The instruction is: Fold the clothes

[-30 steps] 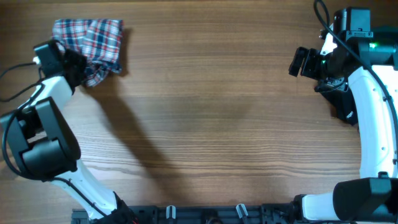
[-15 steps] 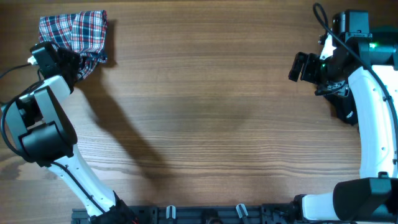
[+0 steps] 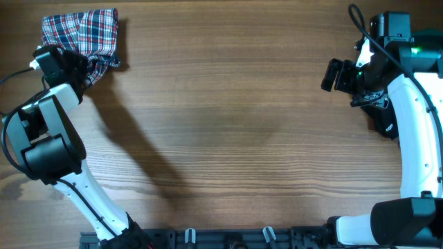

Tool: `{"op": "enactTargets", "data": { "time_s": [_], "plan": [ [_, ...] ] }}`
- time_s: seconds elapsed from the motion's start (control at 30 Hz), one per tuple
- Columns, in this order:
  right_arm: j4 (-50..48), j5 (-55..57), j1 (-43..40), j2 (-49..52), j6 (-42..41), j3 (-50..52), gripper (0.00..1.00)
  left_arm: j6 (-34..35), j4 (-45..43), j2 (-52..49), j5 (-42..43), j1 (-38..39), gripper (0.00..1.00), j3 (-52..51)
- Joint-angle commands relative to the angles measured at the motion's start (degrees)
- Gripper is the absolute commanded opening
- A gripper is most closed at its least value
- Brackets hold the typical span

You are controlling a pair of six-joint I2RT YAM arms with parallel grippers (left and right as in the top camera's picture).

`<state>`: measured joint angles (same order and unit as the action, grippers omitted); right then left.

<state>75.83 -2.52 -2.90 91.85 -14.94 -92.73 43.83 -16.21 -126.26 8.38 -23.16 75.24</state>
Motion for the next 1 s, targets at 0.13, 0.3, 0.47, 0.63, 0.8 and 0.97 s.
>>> {"op": "enactTargets", "data": {
  "time_s": [0.13, 0.3, 0.47, 0.63, 0.8, 0.97],
  "plan": [
    [0.1, -2.2, 0.0, -1.3, -0.7, -0.3, 1.0, 1.6, -2.1, -1.3, 0.8, 0.2, 0.39, 1.4],
    [0.1, -2.2, 0.0, -1.3, -0.7, -0.3, 1.0, 1.6, -1.8, -1.2, 8.6, 0.1, 0.94, 1.4],
    [0.0, -2.2, 0.0, -1.3, -0.6, -0.3, 1.0, 1.5, 7.2, 2.4, 10.5, 0.1, 0.99, 1.4],
    [0.0, -2.2, 0.0, -1.3, -0.2, -0.3, 1.0, 1.4, 20.0, 11.0, 10.4, 0.2, 1.0, 1.4],
    [-0.3, -2.2, 0.0, -1.3, 0.0, -0.3, 1.0, 1.0, 32.2, 20.0, 8.3, 0.2, 1.0, 1.4],
    [-1.3, -2.6, 0.0, -1.3, 0.4, -0.3, 1.0, -4.8, 26.3, 19.1, 4.9, 0.6, 0.63, 1.4]
  ]
}}
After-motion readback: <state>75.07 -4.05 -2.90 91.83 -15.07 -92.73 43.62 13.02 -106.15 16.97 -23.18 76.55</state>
